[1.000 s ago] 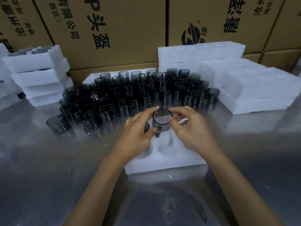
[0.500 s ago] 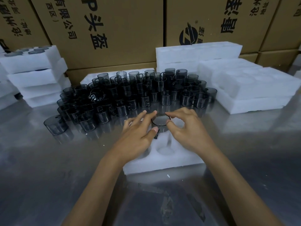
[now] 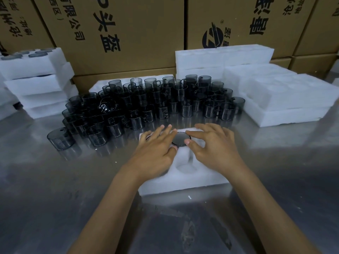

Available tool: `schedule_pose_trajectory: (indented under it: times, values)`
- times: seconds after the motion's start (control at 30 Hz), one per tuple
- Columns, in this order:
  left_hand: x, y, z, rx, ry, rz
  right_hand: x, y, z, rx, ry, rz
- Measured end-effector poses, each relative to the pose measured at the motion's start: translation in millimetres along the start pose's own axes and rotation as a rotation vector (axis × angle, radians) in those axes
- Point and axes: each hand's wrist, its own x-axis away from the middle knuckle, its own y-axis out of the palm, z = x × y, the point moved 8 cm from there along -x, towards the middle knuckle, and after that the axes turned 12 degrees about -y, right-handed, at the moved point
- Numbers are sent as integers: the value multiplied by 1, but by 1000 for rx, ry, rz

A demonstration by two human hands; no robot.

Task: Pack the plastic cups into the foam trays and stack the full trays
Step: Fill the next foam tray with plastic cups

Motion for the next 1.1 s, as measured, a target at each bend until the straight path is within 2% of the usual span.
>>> schedule_pose_trajectory:
  times: [0.13, 0.27, 0.33, 0.4, 0.5, 0.67, 0.77, 1.1]
  values:
    - [-4, -1, -2, 15, -3, -25, 1, 7, 5, -95, 98, -78]
    - [-12, -4, -4, 84, -6, -73, 3, 6, 12, -222, 123, -66]
    - [-15, -3, -5, 92, -2, -81, 1, 1, 24, -435, 156, 33]
    - [-13, -3, -5, 98, 3, -48, -5, -8, 48, -631, 243, 225]
    - [-9, -3, -3, 60, 24, 31, -17, -18, 98, -522, 363, 390]
    - [-6, -6, -2, 84, 25, 71, -26, -1, 150, -373, 435, 360]
    - [-7, -10, -3, 115, 14, 88, -31, 0, 157, -282, 404, 374]
    - [-7, -12, -4, 139, -8, 84, -12, -4, 154, -425, 402, 568]
